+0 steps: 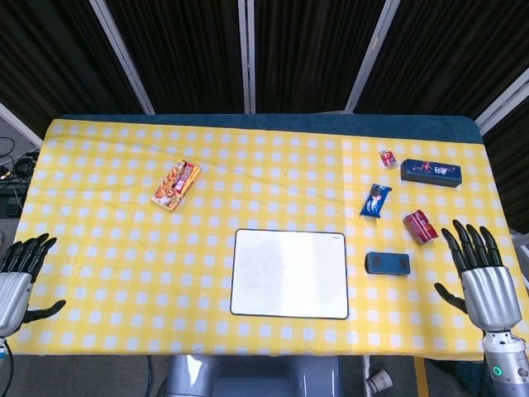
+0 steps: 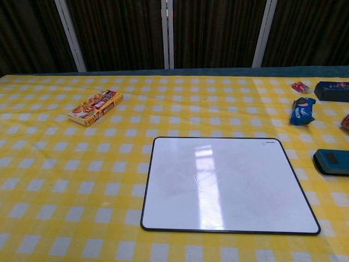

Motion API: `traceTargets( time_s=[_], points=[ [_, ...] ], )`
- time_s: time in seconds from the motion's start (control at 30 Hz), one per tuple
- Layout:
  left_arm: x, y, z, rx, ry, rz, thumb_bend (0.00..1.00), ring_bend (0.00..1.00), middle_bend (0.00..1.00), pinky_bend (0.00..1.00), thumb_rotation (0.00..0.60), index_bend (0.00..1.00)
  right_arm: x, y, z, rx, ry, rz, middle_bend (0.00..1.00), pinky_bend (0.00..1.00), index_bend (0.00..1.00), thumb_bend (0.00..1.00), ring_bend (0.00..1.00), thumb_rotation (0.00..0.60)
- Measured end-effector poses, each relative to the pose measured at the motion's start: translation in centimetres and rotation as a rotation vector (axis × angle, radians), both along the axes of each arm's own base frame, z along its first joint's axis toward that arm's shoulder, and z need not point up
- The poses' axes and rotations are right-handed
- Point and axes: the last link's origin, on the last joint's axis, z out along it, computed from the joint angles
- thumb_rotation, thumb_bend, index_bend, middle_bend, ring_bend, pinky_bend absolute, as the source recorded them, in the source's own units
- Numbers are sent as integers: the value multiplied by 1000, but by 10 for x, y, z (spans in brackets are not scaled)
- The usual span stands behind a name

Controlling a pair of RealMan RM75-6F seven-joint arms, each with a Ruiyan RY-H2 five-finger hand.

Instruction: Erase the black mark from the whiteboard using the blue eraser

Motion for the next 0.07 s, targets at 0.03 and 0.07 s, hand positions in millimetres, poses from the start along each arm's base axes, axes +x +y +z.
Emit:
traceTargets(
  time_s=[0.03, 0.07],
  points=[
    [1, -1, 1, 4, -2, -7, 0, 0, 0, 0, 600, 0, -1, 0, 1, -1, -4, -2, 0, 0, 7, 0, 0, 600],
    [2, -2, 2, 5, -3, -13, 0, 0, 0, 0, 600, 0, -1, 0, 1, 0, -10, -5, 0, 0, 7, 0, 0, 600]
  ],
)
